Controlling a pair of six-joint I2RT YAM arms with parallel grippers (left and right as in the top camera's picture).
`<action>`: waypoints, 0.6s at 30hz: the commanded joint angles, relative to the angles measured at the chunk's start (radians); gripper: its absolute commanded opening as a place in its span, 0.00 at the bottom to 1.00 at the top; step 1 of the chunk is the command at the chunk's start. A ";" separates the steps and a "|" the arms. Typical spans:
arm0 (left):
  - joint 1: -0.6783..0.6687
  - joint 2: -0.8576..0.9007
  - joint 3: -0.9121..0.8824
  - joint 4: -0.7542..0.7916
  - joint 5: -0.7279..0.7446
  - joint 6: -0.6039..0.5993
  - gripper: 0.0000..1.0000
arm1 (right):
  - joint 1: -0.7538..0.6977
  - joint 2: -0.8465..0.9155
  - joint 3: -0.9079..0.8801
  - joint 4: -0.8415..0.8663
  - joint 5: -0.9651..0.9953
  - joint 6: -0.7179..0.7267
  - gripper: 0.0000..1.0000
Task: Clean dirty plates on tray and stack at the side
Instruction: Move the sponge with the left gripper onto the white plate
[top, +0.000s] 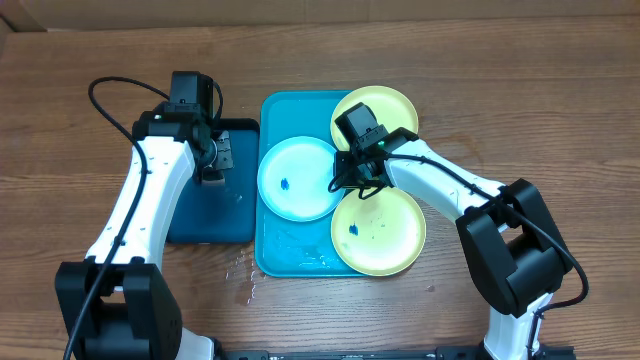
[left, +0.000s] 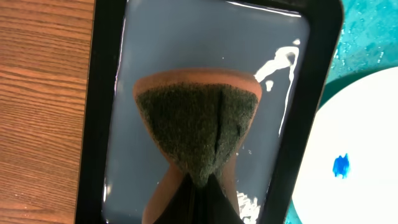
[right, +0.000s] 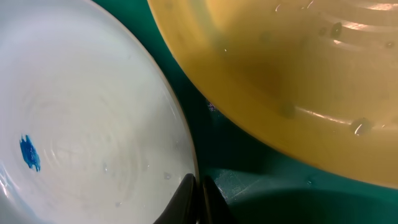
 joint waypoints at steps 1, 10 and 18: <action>-0.005 0.022 -0.010 0.004 -0.014 -0.022 0.04 | 0.000 0.005 0.012 0.006 -0.006 0.000 0.04; 0.007 0.045 0.052 0.006 0.041 -0.021 0.04 | -0.002 0.005 0.012 0.006 -0.006 0.000 0.04; -0.007 0.045 0.243 -0.066 0.266 -0.022 0.04 | -0.005 0.005 0.012 0.006 -0.006 0.000 0.04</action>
